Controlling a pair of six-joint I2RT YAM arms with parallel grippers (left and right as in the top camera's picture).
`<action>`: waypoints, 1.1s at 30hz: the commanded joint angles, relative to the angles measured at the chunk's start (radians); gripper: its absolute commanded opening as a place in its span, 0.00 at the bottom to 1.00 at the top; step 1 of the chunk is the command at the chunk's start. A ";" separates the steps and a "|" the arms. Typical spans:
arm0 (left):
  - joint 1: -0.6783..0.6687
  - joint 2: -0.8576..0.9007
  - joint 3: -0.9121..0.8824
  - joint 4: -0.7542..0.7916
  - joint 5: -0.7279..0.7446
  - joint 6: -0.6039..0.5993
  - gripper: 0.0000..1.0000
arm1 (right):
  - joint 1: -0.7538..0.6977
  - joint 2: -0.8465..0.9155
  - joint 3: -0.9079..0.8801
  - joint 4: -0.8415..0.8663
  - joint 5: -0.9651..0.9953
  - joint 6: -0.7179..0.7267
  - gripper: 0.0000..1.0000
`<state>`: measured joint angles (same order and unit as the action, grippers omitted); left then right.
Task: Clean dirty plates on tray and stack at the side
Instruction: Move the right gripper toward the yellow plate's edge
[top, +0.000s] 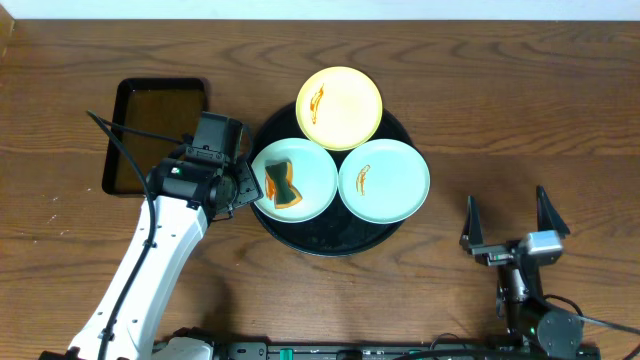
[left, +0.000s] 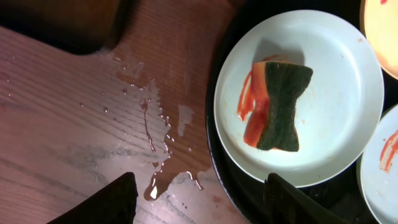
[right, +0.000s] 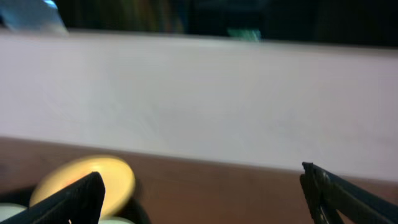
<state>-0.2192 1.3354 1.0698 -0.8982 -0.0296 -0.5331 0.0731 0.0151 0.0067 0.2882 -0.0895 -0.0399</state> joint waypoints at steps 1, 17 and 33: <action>0.003 0.004 -0.006 -0.010 -0.005 -0.019 0.66 | -0.006 -0.004 -0.001 0.046 -0.098 0.069 0.99; 0.003 0.004 -0.006 -0.006 -0.005 -0.019 0.80 | -0.006 0.206 0.296 0.102 -0.480 0.285 0.99; 0.003 0.004 -0.006 -0.005 -0.005 -0.019 0.80 | 0.170 1.507 1.592 -1.030 -0.706 -0.159 0.99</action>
<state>-0.2192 1.3354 1.0672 -0.9012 -0.0292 -0.5503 0.1841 1.4242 1.5188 -0.7303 -0.7815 -0.1421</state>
